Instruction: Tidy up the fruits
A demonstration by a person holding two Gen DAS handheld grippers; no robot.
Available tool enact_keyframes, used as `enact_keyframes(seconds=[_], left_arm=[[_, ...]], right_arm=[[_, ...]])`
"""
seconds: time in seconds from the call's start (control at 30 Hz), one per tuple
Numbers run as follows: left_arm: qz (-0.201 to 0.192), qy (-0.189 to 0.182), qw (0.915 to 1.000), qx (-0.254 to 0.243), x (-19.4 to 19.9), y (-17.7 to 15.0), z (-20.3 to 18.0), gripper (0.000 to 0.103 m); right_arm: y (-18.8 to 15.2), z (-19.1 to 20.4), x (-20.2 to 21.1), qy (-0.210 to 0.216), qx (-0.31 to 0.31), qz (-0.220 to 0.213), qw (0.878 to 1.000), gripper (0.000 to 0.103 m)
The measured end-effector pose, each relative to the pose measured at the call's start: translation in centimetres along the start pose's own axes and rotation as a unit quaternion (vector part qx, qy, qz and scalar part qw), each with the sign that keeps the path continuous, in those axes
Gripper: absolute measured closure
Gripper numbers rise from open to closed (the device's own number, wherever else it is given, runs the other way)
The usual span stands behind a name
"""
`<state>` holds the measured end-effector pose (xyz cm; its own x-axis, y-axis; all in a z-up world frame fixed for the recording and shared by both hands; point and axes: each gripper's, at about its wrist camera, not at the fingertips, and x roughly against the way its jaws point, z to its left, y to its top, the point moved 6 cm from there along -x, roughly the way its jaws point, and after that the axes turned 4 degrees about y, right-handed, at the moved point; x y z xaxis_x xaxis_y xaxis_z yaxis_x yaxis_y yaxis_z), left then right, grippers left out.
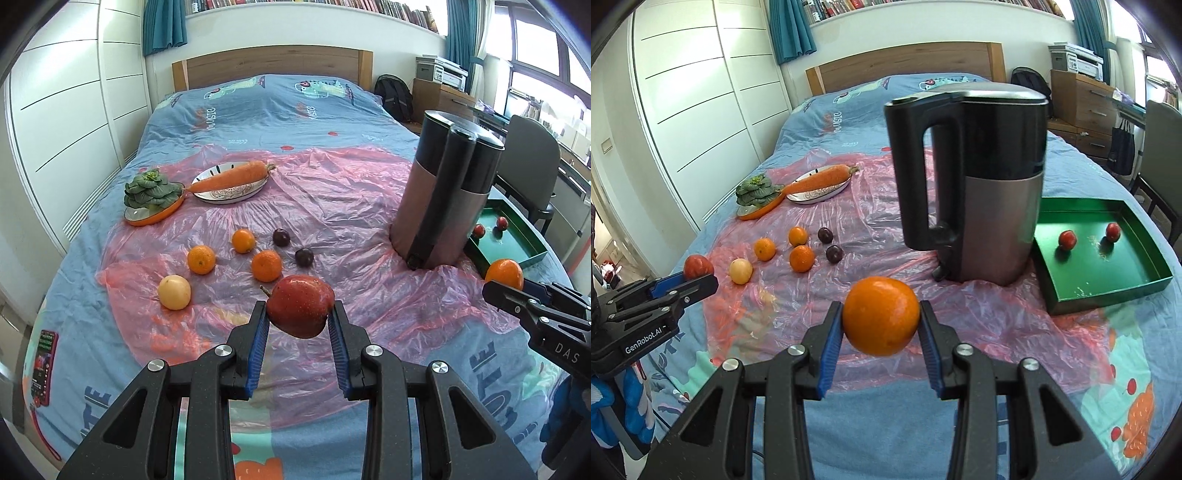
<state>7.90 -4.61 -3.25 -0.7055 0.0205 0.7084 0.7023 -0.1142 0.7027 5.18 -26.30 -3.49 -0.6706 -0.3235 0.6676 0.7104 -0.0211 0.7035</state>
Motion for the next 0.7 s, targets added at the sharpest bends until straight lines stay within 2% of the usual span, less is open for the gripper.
enact_keyframes(seconds=[0.37, 0.7], left_arm=[[0.002, -0.026, 0.9976, -0.064, 1.4, -0.1, -7.6, 0.075], [0.013, -0.055, 0.991, -0.121, 1.0, 0.1, -14.7, 0.075]], right_arm=[[-1.9, -7.1, 3.5, -0.03, -0.05, -0.019, 0.998, 0.093], [-3.5, -14.7, 5.2, -0.061, -0.102, -0.029, 0.992, 0.093]])
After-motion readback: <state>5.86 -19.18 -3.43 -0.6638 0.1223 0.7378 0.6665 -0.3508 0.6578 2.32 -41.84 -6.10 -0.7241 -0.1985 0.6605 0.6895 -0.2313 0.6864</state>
